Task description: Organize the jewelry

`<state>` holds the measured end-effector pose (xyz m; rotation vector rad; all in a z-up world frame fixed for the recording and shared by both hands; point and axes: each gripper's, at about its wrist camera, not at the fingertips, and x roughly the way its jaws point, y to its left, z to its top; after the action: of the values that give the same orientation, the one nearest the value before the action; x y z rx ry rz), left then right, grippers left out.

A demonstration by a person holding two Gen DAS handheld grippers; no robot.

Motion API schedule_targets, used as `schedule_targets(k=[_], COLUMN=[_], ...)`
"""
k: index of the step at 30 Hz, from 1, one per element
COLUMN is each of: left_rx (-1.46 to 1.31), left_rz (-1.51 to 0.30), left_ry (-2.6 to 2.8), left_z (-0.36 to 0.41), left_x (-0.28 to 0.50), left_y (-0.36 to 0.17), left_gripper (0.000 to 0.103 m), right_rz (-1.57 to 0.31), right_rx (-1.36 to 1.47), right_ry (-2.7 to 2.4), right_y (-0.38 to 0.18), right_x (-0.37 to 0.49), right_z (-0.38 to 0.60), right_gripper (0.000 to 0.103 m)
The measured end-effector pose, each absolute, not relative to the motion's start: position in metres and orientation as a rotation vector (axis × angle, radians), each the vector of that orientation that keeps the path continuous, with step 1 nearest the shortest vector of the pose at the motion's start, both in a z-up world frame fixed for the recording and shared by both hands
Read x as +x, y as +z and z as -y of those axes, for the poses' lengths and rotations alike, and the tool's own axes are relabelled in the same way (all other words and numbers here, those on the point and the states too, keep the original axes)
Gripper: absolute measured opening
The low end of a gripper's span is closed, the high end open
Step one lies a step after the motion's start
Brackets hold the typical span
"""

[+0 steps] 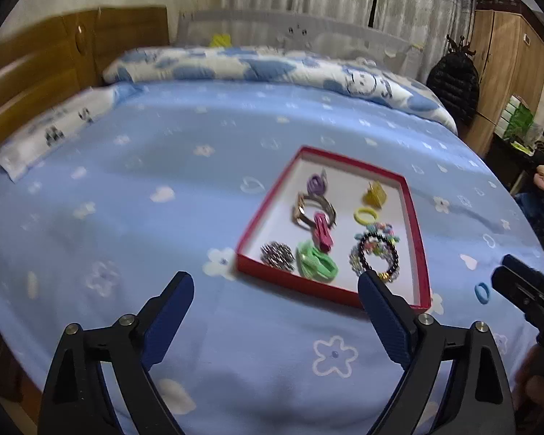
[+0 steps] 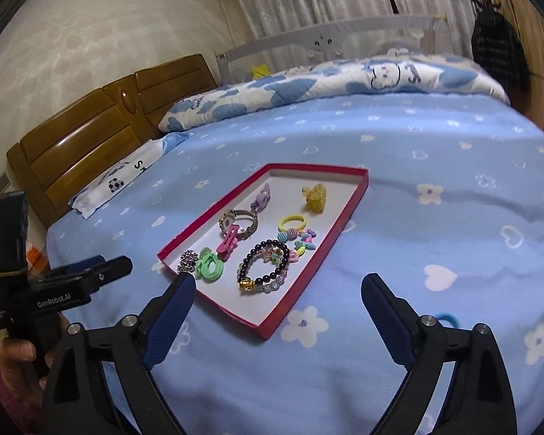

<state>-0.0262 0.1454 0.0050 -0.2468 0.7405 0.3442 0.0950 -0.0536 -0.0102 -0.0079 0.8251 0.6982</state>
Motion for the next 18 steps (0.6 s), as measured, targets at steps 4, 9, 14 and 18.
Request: schedule_targets(k=[4,9,14,18], left_rx=[-0.202,-0.149,-0.117,-0.101], left_rz=[-0.697,-0.675,-0.693,-0.716], left_ry=[0.362,0.382,0.384,0.388], left_z=[-0.132,-0.113,-0.101,-0.097], left_x=[-0.04,-0.051,-0.054,-0.054], left_y=[0.02,0.025,0.018,0.017], left_gripper=[0.102,0.102,0.102,0.102], right_rz=[-0.759,-0.676,-0.664,-0.706], right_rx=[-0.059,-0.101,-0.125,-0.115], right_ry=[0.701,0.691,0.674,0.654], right_y=[0.01,0.028,0.027,0.015], right_x=[0.082,0.067,0.06,0.061], right_z=[0.055,0.056,0.058,0.061], right_gripper=[0.097,0.102,0.102,0.102])
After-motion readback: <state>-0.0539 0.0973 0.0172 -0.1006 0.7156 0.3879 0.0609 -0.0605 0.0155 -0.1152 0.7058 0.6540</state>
